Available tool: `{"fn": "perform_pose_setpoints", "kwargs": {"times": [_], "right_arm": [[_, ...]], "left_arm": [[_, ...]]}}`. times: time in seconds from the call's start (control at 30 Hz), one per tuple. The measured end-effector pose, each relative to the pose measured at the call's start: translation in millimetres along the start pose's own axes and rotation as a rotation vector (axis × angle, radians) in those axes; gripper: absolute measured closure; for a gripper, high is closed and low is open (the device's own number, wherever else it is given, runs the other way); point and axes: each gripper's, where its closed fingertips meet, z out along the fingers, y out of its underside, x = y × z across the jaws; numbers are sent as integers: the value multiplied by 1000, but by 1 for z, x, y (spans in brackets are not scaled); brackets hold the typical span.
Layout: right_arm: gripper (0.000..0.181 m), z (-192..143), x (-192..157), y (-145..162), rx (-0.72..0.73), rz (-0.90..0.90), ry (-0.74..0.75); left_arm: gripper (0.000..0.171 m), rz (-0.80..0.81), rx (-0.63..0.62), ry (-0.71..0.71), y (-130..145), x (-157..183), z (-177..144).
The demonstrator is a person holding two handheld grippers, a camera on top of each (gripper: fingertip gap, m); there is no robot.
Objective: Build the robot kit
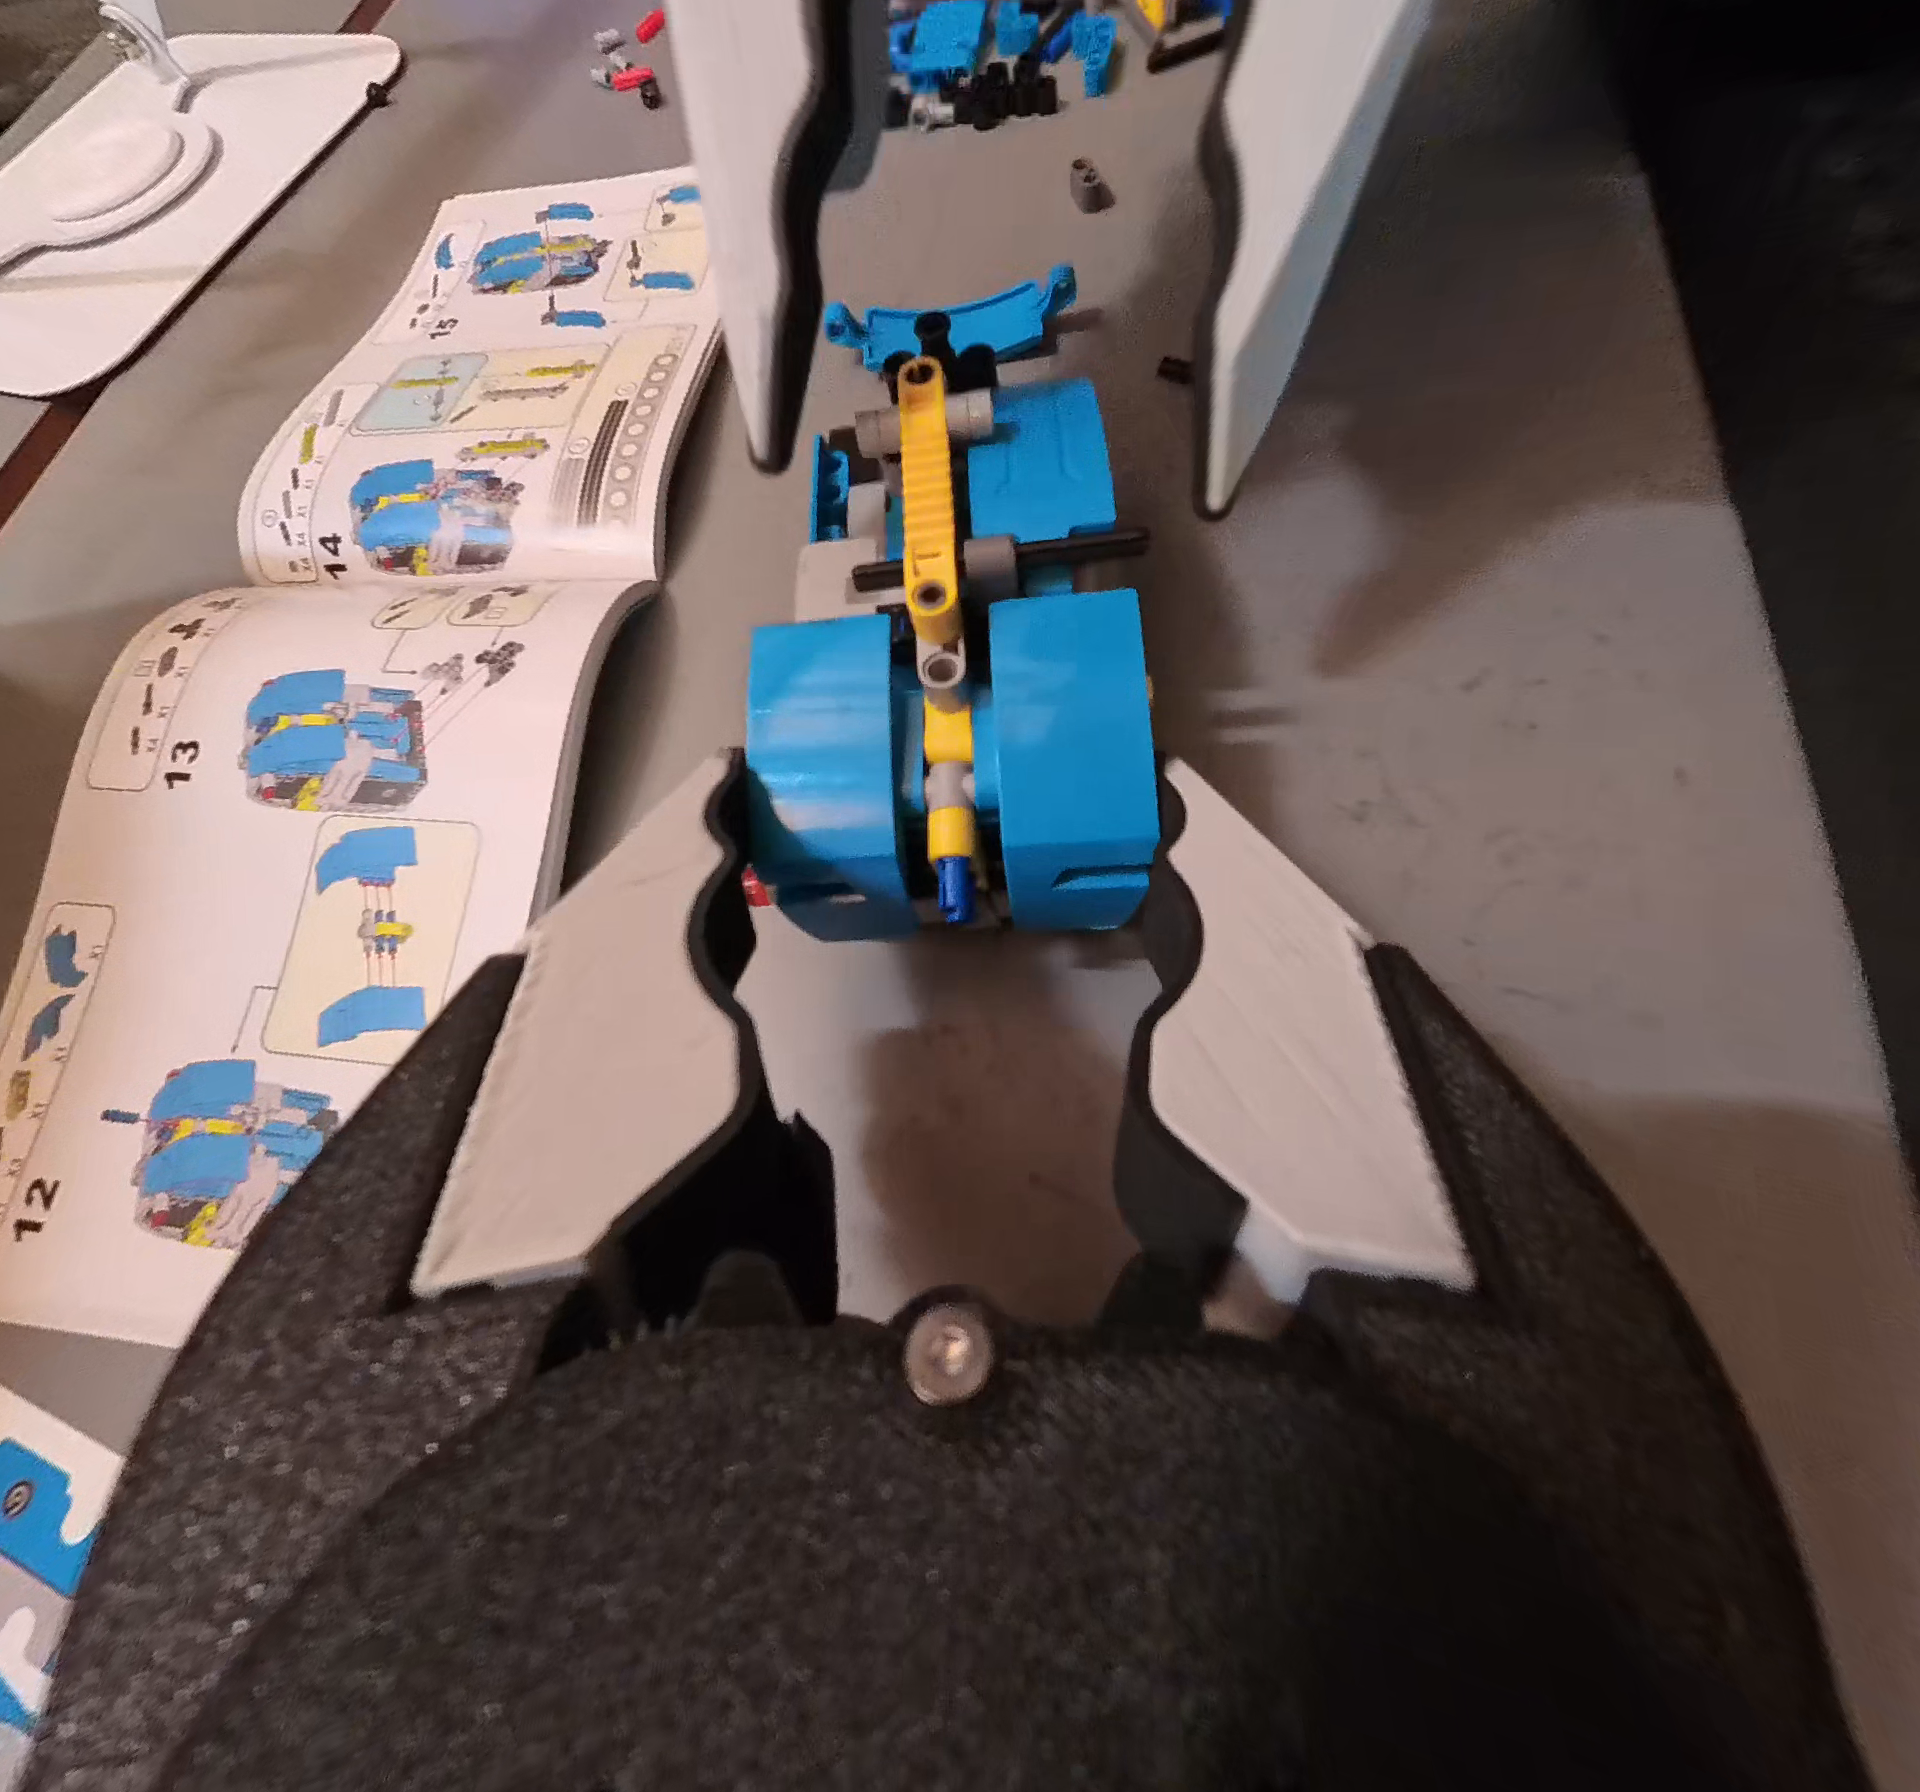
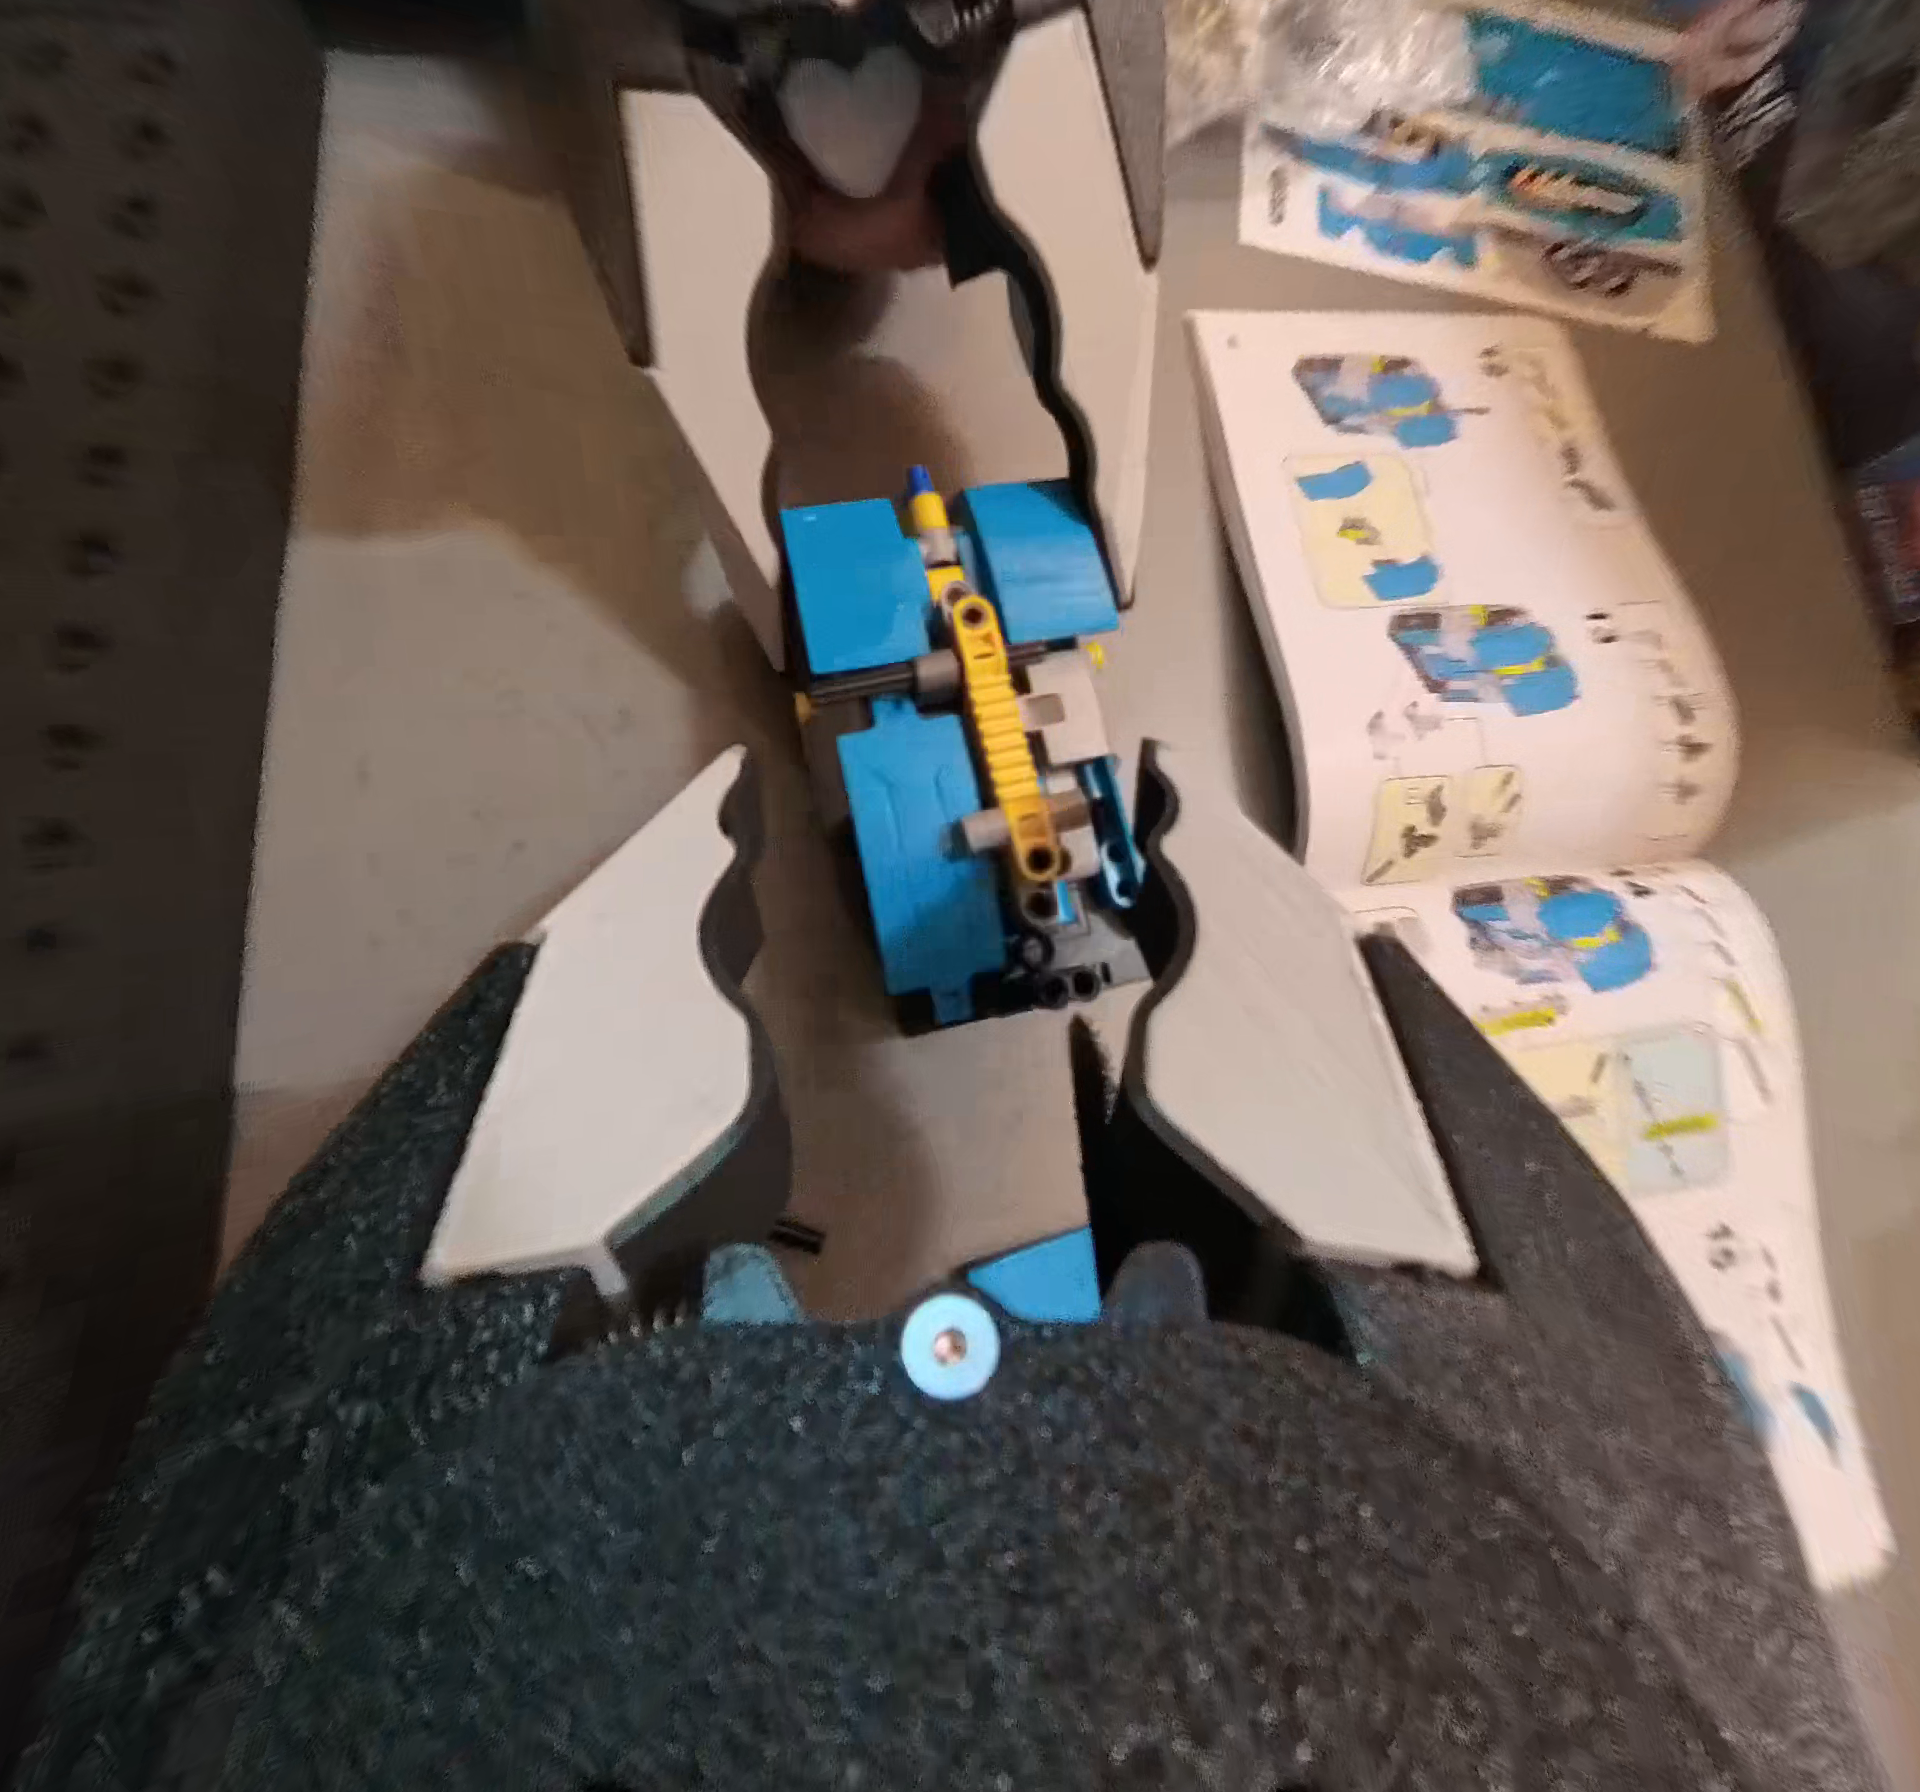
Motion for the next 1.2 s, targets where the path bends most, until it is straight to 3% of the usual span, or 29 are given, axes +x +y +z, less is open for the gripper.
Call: {"fn": "perform_pose_setpoints", "kwargs": {"times": [0.17,0.27,0.53,0.73,1.2], "right_arm": [[116,10,-15,-6,25,112,-245],[136,15,-8,-3,24,92,-180],[137,15,-9,-4,53,61,-130],[137,15,-8,-7,95,135,-171],[141,16,-9,-3,-10,91,-113]], "left_arm": [[96,-15,-9,0,2,-1,1],[96,-10,-9,-6,2,-1,1],[96,-8,-9,-7,1,-1,2],[97,2,-9,-31,1,-2,3],[98,0,-7,-24,0,-1,3]]}}
